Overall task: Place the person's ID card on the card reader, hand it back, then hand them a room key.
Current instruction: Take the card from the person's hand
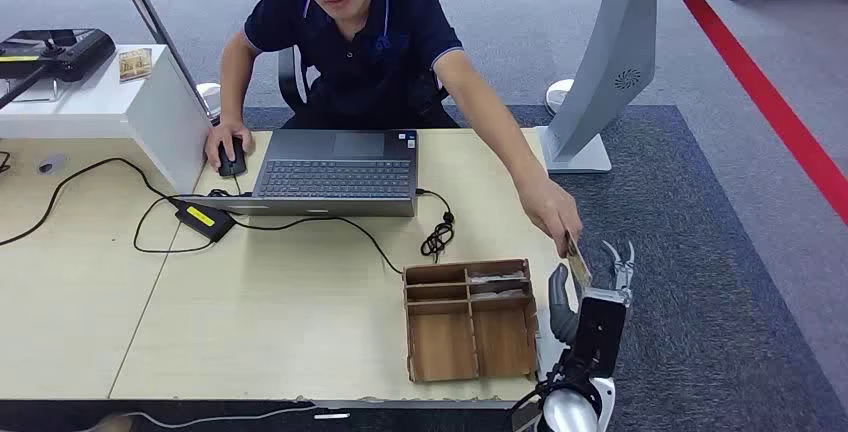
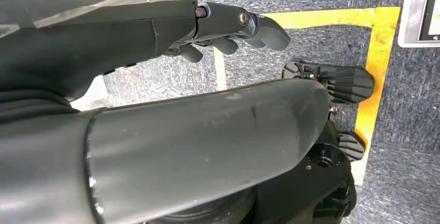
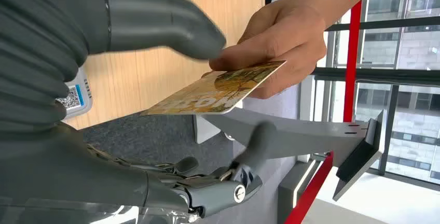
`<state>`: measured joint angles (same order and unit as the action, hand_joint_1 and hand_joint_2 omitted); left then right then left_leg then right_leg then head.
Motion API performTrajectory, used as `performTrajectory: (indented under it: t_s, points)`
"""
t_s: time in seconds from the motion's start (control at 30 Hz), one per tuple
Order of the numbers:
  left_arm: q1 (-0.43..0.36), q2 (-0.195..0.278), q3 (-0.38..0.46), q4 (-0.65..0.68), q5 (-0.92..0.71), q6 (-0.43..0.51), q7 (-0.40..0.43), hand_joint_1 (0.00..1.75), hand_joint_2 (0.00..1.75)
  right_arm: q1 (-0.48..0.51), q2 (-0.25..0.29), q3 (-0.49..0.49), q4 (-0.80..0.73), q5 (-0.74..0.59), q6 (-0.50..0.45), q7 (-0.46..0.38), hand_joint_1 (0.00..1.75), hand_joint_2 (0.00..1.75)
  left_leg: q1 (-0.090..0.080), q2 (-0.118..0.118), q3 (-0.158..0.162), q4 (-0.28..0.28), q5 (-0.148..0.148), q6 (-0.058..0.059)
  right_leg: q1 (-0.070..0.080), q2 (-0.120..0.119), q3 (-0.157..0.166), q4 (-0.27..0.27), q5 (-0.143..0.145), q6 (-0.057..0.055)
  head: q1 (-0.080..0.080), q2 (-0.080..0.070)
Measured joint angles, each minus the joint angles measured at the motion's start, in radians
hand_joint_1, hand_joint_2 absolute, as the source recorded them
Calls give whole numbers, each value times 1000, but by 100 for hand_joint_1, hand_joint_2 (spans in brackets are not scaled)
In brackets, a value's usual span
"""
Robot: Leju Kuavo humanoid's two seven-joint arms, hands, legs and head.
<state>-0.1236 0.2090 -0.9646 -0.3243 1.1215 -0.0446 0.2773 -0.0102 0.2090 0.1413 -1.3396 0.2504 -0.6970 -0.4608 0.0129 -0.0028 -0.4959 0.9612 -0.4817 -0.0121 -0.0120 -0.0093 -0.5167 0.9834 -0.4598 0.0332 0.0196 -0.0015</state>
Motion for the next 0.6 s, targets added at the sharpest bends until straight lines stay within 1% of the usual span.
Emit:
performTrajectory:
  t_s: [0.6]
  points:
    - [0, 0, 0, 0, -1, -3, 0, 0, 0, 3, 0, 1, -5, 14, 0, 1, 175, 175, 0, 0, 0, 0, 0, 0, 0, 0, 0, 0, 0, 0, 0, 0]
